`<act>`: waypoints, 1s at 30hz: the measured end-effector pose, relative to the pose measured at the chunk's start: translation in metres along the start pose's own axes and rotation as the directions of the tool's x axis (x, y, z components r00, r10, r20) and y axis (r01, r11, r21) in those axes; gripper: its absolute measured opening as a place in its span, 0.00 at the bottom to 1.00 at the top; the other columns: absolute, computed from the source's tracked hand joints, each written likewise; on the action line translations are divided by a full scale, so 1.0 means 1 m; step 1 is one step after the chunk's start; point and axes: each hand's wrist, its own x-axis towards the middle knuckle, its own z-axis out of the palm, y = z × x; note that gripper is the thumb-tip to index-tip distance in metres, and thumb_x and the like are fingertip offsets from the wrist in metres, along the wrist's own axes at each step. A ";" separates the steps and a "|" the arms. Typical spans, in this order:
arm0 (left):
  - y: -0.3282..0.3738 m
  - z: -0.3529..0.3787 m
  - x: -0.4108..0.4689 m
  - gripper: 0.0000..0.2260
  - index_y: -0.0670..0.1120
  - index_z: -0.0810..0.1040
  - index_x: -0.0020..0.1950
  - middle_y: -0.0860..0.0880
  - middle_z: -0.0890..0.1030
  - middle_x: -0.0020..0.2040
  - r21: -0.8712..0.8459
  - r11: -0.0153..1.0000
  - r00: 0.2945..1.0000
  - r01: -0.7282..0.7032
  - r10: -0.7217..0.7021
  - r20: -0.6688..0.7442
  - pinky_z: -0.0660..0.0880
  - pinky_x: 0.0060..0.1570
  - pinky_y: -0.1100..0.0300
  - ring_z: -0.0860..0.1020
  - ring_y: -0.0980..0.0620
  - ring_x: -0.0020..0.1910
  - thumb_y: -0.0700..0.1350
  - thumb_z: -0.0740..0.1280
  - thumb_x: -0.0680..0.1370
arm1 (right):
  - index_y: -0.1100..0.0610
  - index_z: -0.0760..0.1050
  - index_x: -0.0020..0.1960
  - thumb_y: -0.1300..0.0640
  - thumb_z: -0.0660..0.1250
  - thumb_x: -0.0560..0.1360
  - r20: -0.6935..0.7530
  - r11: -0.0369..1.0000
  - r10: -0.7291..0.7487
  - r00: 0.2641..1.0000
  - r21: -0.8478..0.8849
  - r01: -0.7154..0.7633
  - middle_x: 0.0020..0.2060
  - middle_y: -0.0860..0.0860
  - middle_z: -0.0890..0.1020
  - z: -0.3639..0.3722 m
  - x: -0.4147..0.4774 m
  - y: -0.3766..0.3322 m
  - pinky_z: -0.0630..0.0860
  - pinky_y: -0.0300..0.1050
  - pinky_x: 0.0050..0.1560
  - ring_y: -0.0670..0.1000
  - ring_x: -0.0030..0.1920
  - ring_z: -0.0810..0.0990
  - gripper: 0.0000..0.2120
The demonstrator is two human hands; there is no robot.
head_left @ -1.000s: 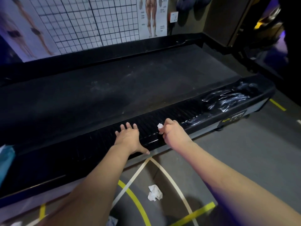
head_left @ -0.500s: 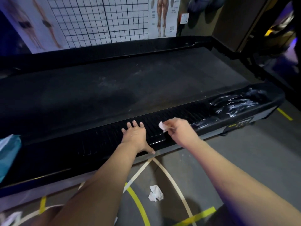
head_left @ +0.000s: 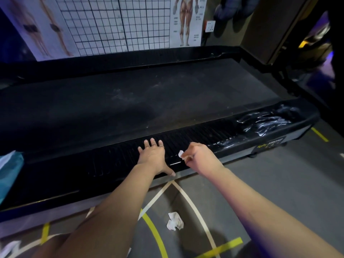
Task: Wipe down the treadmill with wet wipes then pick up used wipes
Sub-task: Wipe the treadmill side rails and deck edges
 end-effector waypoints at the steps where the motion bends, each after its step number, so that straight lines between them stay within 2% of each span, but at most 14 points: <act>1: 0.000 0.000 0.000 0.65 0.42 0.42 0.84 0.36 0.44 0.84 0.000 1.000 1.000 -0.001 0.001 0.001 0.50 0.79 0.34 0.43 0.33 0.82 0.67 0.80 0.64 | 0.51 0.85 0.54 0.59 0.70 0.76 0.015 0.999 0.035 0.999 0.005 -0.035 0.53 0.49 0.82 -0.003 -0.001 0.001 0.78 0.44 0.57 0.52 0.52 0.82 0.10; 3: 0.000 0.000 0.001 0.65 0.42 0.42 0.84 0.36 0.43 0.84 -0.001 1.000 1.000 -0.003 0.003 0.004 0.49 0.79 0.34 0.42 0.33 0.82 0.67 0.80 0.64 | 0.48 0.87 0.46 0.54 0.72 0.75 0.047 0.995 0.093 0.995 0.023 -0.094 0.46 0.48 0.85 -0.010 -0.002 0.002 0.82 0.44 0.52 0.50 0.44 0.84 0.05; 4: 0.000 0.000 0.001 0.65 0.42 0.42 0.84 0.36 0.43 0.84 -0.003 1.000 1.000 -0.003 0.003 0.005 0.49 0.79 0.34 0.42 0.33 0.82 0.67 0.80 0.64 | 0.49 0.86 0.42 0.51 0.71 0.76 0.045 0.993 0.118 0.992 0.013 -0.118 0.42 0.49 0.86 -0.013 -0.001 0.005 0.82 0.44 0.50 0.50 0.41 0.85 0.07; 6: 0.000 -0.001 0.001 0.65 0.42 0.42 0.84 0.36 0.43 0.84 -0.008 1.000 1.000 -0.002 0.002 0.011 0.48 0.79 0.34 0.42 0.33 0.82 0.66 0.80 0.65 | 0.52 0.85 0.39 0.51 0.71 0.76 -0.056 0.991 0.132 0.990 0.035 -0.130 0.36 0.48 0.83 -0.018 0.002 0.011 0.81 0.42 0.45 0.51 0.37 0.83 0.09; 8: 0.001 -0.001 0.001 0.65 0.42 0.41 0.84 0.36 0.43 0.84 -0.007 1.000 1.000 0.006 -0.006 0.016 0.48 0.80 0.35 0.42 0.33 0.82 0.66 0.80 0.65 | 0.54 0.85 0.44 0.57 0.72 0.76 -0.157 0.992 0.089 0.984 0.102 -0.074 0.38 0.45 0.78 -0.017 0.011 0.009 0.76 0.38 0.44 0.48 0.39 0.79 0.04; 9: 0.001 -0.001 0.002 0.65 0.42 0.42 0.84 0.36 0.44 0.84 -0.005 1.000 1.000 0.009 -0.009 0.019 0.48 0.80 0.35 0.42 0.33 0.82 0.66 0.80 0.65 | 0.56 0.84 0.48 0.59 0.71 0.76 -0.161 0.997 0.051 0.986 0.062 -0.042 0.41 0.45 0.77 -0.012 0.016 0.006 0.74 0.37 0.46 0.48 0.42 0.78 0.03; 11: 0.002 -0.002 0.002 0.65 0.42 0.42 0.84 0.36 0.44 0.84 0.000 1.000 1.000 0.011 -0.011 0.022 0.49 0.79 0.35 0.42 0.33 0.82 0.66 0.80 0.65 | 0.58 0.82 0.50 0.62 0.70 0.77 -0.103 0.995 -0.053 0.993 -0.095 0.044 0.44 0.50 0.79 0.003 0.017 0.006 0.75 0.44 0.52 0.50 0.47 0.80 0.03; 13: 0.003 -0.002 0.002 0.65 0.42 0.42 0.84 0.37 0.44 0.84 0.007 1.000 1.000 0.014 -0.014 0.025 0.49 0.80 0.35 0.42 0.33 0.82 0.66 0.80 0.65 | 0.56 0.80 0.48 0.62 0.68 0.78 -0.077 0.989 -0.075 0.994 -0.133 0.064 0.48 0.54 0.79 0.016 0.018 0.006 0.75 0.52 0.56 0.55 0.52 0.79 0.04; 16: 0.002 -0.002 0.002 0.65 0.42 0.41 0.84 0.36 0.43 0.84 0.004 1.000 1.000 0.017 -0.017 0.026 0.49 0.80 0.35 0.42 0.33 0.82 0.66 0.80 0.64 | 0.56 0.83 0.54 0.59 0.65 0.79 -0.106 0.993 -0.095 0.990 -0.084 0.087 0.53 0.54 0.76 0.018 0.007 0.008 0.74 0.49 0.55 0.53 0.53 0.75 0.09; 20: 0.001 -0.001 0.003 0.66 0.41 0.42 0.84 0.36 0.43 0.84 0.000 1.000 1.000 0.006 -0.006 0.013 0.49 0.79 0.34 0.42 0.33 0.82 0.67 0.80 0.64 | 0.53 0.86 0.51 0.54 0.70 0.76 -0.086 0.993 0.120 0.989 0.019 -0.118 0.50 0.50 0.80 0.005 -0.001 0.008 0.80 0.45 0.51 0.52 0.46 0.83 0.07; 24: 0.000 0.001 0.001 0.65 0.42 0.42 0.84 0.36 0.43 0.84 -0.010 1.000 1.000 0.000 0.000 0.001 0.49 0.80 0.35 0.42 0.33 0.82 0.67 0.80 0.64 | 0.54 0.86 0.42 0.49 0.68 0.76 0.006 0.974 0.225 0.974 -0.010 -0.225 0.36 0.53 0.86 -0.026 -0.012 0.016 0.81 0.42 0.42 0.52 0.36 0.83 0.12; 27: 0.000 0.001 0.001 0.65 0.43 0.42 0.84 0.37 0.43 0.84 -0.017 1.000 1.000 -0.005 0.005 -0.002 0.48 0.80 0.35 0.42 0.33 0.82 0.67 0.80 0.64 | 0.53 0.86 0.42 0.51 0.71 0.76 -0.159 0.950 0.292 0.943 0.157 -0.268 0.35 0.51 0.85 -0.042 -0.008 0.032 0.77 0.38 0.41 0.50 0.36 0.82 0.09; 29: 0.000 0.001 0.000 0.65 0.42 0.41 0.84 0.37 0.43 0.84 -0.013 1.000 1.000 -0.004 0.004 0.003 0.48 0.80 0.35 0.42 0.33 0.82 0.66 0.80 0.65 | 0.55 0.86 0.48 0.56 0.72 0.76 -0.288 0.955 0.258 0.922 0.219 -0.200 0.40 0.49 0.83 -0.038 0.002 0.037 0.73 0.36 0.44 0.48 0.40 0.81 0.05; 30: 0.000 0.000 0.000 0.65 0.42 0.41 0.84 0.37 0.43 0.84 -0.012 1.000 1.000 -0.003 0.003 0.006 0.48 0.80 0.35 0.42 0.33 0.82 0.66 0.80 0.65 | 0.56 0.86 0.52 0.59 0.72 0.76 -0.296 0.968 0.206 0.933 0.203 -0.149 0.43 0.50 0.83 -0.034 0.006 0.036 0.73 0.36 0.47 0.49 0.43 0.81 0.06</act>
